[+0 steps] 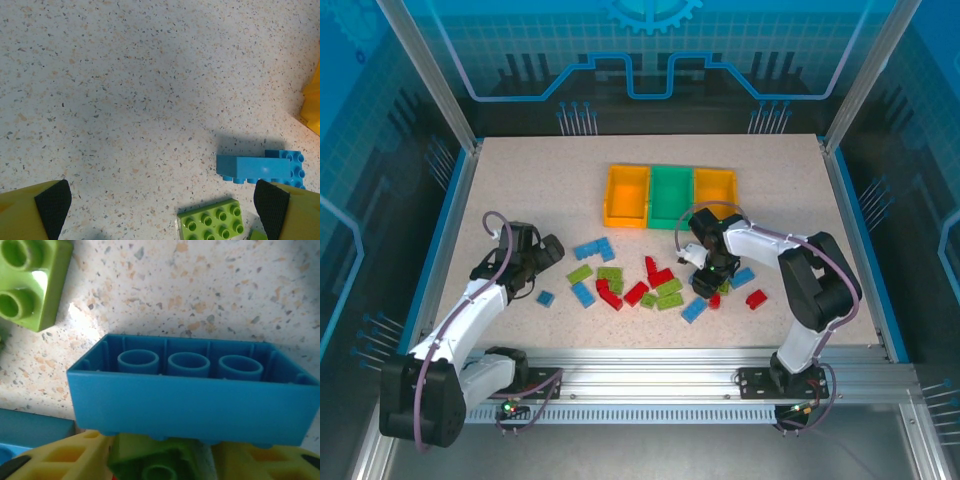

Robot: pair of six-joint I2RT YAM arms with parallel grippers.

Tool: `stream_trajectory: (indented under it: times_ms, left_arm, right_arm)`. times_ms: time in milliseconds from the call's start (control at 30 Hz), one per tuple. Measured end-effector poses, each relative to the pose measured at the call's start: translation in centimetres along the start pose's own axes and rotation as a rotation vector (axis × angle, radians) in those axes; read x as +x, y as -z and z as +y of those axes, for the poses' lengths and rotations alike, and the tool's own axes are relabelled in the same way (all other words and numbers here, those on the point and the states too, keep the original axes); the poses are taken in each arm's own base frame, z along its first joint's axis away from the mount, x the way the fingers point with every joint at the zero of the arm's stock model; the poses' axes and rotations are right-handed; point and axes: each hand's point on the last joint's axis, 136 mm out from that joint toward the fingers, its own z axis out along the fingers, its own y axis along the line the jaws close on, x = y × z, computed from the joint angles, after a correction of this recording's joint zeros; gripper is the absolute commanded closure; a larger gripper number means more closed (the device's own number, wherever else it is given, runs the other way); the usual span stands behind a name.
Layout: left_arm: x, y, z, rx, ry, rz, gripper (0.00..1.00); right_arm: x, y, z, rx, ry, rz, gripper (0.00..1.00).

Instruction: Sort the legos into containers by color

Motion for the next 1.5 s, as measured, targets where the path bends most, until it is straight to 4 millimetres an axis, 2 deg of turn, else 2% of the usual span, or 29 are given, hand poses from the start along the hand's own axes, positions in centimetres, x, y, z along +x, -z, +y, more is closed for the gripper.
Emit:
stream_trajectory:
  times_ms: [167,300,633,800,867,1000,1067,1167,1400,1467,1500]
  left_arm:
    - [0.0,0.0,0.0,0.0,0.0,0.0,0.01]
    - [0.0,0.0,0.0,0.0,0.0,0.0,0.01]
    - [0.2,0.0,-0.2,0.005,-0.009,0.004,0.01]
    - [0.7,0.1,-0.9,0.02,-0.031,0.013,0.01]
    - [1.0,0.1,-1.2,0.027,-0.043,0.017,0.01]
    - [1.5,0.3,-1.8,0.036,-0.07,0.021,0.01]
    - [1.8,0.3,-2.0,0.034,-0.087,0.023,0.01]
    - [2.3,0.5,-2.4,0.035,-0.115,0.026,0.01]
    - [3.5,1.2,-3.2,0.044,-0.162,0.031,0.01]
    - [3.5,1.4,-3.2,0.044,-0.157,0.026,0.01]
    - [3.5,1.4,-3.2,0.043,-0.156,0.026,0.01]
  right_arm:
    - [-0.2,0.1,-0.1,0.006,-0.008,-0.008,0.63]
    - [-0.5,0.9,-0.2,0.024,-0.007,-0.034,0.66]
    - [-3.1,6.4,-2.1,0.081,-0.056,-0.221,0.69]
    - [-4.2,9.6,-5.4,0.089,-0.229,-0.337,0.69]
    - [-5.2,11.3,-7.6,0.091,-0.341,-0.4,0.73]
    - [-7.9,13.7,-12.0,0.096,-0.522,-0.483,0.71]
    - [-9.4,13.7,-13.8,0.099,-0.587,-0.497,0.72]
    - [-10.9,12.6,-15.9,0.11,-0.661,-0.481,0.71]
    - [-12.5,9.0,-20.2,0.132,-0.802,-0.415,0.65]
    - [-12.8,8.6,-20.8,0.132,-0.824,-0.41,0.59]
    - [-13.0,8.6,-21.1,0.134,-0.833,-0.412,0.51]
